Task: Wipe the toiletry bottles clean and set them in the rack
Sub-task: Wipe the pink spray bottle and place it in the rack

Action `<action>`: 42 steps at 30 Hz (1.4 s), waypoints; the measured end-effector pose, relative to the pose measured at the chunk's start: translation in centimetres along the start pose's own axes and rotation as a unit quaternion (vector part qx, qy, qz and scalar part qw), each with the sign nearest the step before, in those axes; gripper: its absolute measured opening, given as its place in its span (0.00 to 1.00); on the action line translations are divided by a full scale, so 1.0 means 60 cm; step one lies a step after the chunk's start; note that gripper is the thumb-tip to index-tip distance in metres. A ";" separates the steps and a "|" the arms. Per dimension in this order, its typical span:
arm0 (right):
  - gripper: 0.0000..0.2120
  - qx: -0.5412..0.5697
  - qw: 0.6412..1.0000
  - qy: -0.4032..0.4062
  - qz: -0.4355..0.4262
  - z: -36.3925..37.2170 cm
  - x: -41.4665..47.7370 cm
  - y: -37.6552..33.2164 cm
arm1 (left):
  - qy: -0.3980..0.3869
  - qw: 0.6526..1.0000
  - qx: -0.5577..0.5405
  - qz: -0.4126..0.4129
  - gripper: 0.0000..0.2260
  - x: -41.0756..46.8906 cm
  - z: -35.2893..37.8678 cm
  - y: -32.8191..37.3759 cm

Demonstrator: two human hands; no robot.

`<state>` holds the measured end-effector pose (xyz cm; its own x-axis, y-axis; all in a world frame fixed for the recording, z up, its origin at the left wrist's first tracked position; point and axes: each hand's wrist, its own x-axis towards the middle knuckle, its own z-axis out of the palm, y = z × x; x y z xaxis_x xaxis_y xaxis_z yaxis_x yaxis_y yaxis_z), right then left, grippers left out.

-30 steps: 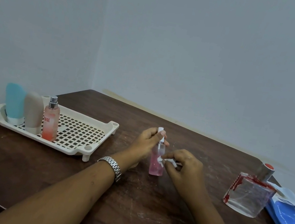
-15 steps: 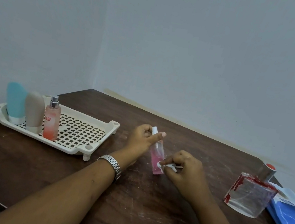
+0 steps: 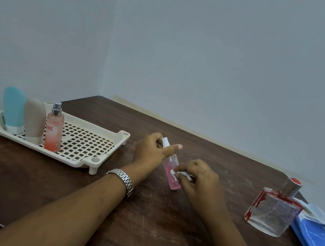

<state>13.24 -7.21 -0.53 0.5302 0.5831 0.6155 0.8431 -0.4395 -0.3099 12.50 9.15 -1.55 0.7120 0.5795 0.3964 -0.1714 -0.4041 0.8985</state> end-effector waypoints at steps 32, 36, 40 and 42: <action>0.08 -0.092 0.994 -0.056 0.003 -0.010 -0.001 0.004 | 0.017 0.997 0.072 -0.010 0.16 0.003 -0.012 0.000; 0.08 -0.063 0.997 -0.032 0.005 -0.001 0.002 -0.003 | 0.011 0.994 0.105 0.011 0.17 -0.002 -0.010 0.010; 0.06 -0.044 0.998 -0.049 0.003 0.004 0.000 -0.008 | -0.008 0.996 0.090 0.008 0.17 -0.004 -0.010 0.007; 0.04 -0.013 0.998 -0.063 0.026 -0.001 -0.002 -0.003 | -0.026 0.998 0.065 0.004 0.16 -0.004 -0.006 0.004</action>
<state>13.02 -7.25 -0.49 0.5823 0.6389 0.5027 0.8119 -0.4886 -0.3195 12.04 9.21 -1.37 0.7461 0.5398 0.3898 -0.0891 -0.4993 0.8619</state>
